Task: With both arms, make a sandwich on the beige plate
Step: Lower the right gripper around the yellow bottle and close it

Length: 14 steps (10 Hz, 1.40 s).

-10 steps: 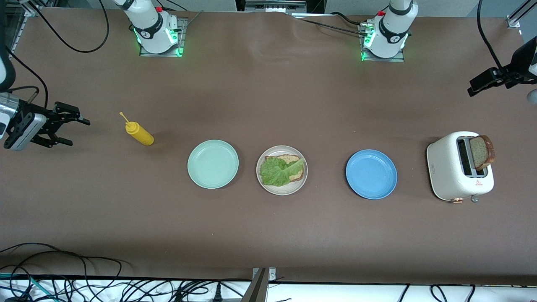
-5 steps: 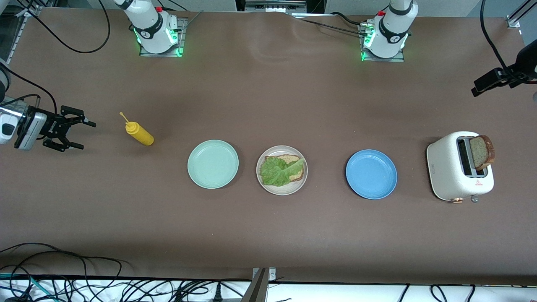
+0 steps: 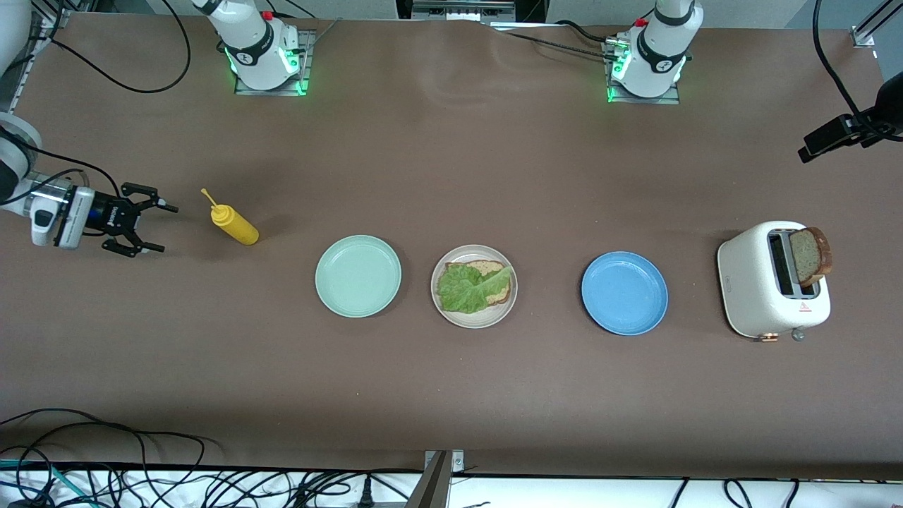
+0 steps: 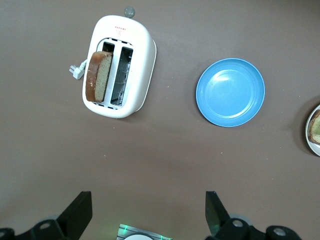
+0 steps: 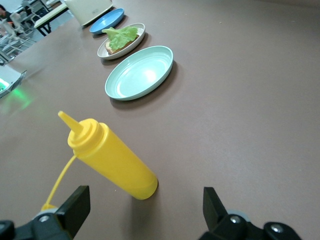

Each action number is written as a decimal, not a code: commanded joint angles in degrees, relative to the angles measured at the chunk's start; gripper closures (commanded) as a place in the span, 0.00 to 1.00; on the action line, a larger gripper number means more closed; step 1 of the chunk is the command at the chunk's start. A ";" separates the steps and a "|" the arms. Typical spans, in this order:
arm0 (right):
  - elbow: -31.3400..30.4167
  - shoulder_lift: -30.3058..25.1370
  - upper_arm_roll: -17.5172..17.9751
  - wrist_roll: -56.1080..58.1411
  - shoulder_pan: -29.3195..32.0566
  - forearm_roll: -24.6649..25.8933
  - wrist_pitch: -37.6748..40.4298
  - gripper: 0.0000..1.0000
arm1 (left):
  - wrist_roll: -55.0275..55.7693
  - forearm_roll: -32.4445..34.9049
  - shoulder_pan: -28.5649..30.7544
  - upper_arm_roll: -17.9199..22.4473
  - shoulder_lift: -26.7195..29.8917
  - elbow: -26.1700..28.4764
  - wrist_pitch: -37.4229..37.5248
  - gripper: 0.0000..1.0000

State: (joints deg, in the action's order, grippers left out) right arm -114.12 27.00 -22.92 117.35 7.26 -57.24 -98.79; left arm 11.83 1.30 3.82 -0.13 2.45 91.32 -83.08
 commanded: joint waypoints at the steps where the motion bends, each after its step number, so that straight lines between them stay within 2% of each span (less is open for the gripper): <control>1: -1.97 1.91 0.24 10.83 1.52 -3.82 1.67 0.00 | -0.58 -1.39 0.57 -0.22 -0.08 -0.70 0.82 0.00; 2: -2.86 4.01 0.24 19.06 1.61 -6.80 3.50 0.00 | -0.58 -1.47 0.57 -0.22 -0.08 -0.70 0.82 0.00; 5: -2.87 7.89 0.33 30.71 1.62 -9.81 7.81 0.00 | -0.58 -1.39 0.66 -0.22 -0.08 -0.70 0.82 0.00; 7: -2.87 9.56 0.33 33.99 1.79 -9.91 9.40 0.00 | -0.58 -1.39 0.92 -0.22 -0.08 -0.70 0.82 0.00; 9: -2.78 11.05 0.77 36.01 1.53 -12.45 10.02 0.00 | -0.58 -1.39 0.83 -0.22 -0.08 -0.70 0.82 0.00; 14: -2.95 12.90 3.40 36.11 1.44 -15.70 10.20 0.00 | -0.58 -1.48 0.92 -0.22 -0.08 -0.70 0.82 0.00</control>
State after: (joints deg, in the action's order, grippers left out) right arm -117.12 39.31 -20.76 152.20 8.16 -71.04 -89.33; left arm 11.83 1.28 4.09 -0.13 2.45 91.32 -83.08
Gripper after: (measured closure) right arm 0.000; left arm 0.000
